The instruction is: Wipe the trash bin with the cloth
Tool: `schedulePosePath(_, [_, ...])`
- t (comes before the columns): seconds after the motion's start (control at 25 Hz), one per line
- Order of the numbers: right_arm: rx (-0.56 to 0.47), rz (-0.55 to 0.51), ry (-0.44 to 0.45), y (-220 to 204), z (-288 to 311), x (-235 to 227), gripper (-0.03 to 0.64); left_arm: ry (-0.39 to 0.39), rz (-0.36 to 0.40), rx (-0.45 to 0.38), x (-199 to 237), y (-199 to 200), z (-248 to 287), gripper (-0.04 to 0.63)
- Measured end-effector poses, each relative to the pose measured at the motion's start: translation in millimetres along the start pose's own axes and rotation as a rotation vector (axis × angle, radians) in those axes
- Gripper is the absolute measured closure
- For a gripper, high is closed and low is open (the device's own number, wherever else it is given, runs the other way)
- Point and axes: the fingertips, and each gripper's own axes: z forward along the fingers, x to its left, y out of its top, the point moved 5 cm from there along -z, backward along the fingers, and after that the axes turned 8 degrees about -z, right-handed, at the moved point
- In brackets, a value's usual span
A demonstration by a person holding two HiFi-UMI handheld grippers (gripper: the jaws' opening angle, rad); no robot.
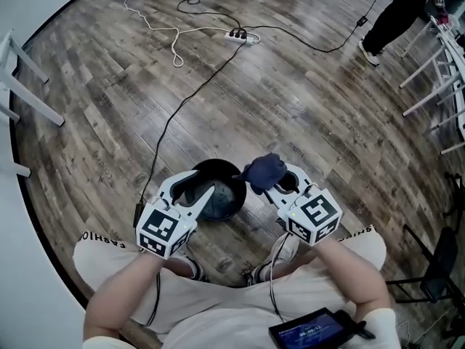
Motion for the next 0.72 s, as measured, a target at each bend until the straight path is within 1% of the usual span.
schedulePosePath(0.08, [-0.009, 0.0, 0.015, 4.6, 5.1, 0.8, 0.54, -0.002, -0.019, 0.006, 5.5, 2.7, 8.1, 0.419])
schedulePosePath(0.12, [-0.013, -0.008, 0.023, 6.5, 7.0, 2.3, 0.54, -0.008, -0.014, 0.002, 5.7, 6.7, 11.0, 0.419])
schedulePosePath(0.16, [-0.013, -0.021, 0.031, 7.2, 8.3, 4.2, 0.54, -0.012, 0.009, -0.003, 4.7, 10.7, 12.9, 0.419])
schedulePosePath(0.24, [-0.001, -0.051, 0.042, 3.6, 10.5, 7.4, 0.54, -0.011, 0.087, -0.009, 1.7, 14.5, 14.4, 0.419])
schedulePosePath(0.32, [0.021, -0.052, 0.052, -4.7, 12.9, 8.5, 0.54, -0.007, 0.153, 0.002, -0.3, 11.0, 14.2, 0.419])
schedulePosePath(0.36, [0.031, -0.035, 0.058, -9.0, 14.2, 8.1, 0.54, -0.006, 0.169, 0.013, -0.7, 7.1, 13.8, 0.419])
schedulePosePath(0.52, [0.043, 0.055, 0.084, -15.7, 20.4, 3.7, 0.54, -0.001, 0.187, 0.061, 0.5, -9.0, 11.1, 0.419])
schedulePosePath(0.72, [0.034, 0.053, 0.107, -10.2, 25.6, 5.5, 0.54, 0.041, 0.26, 0.132, 5.6, -34.9, 4.6, 0.419])
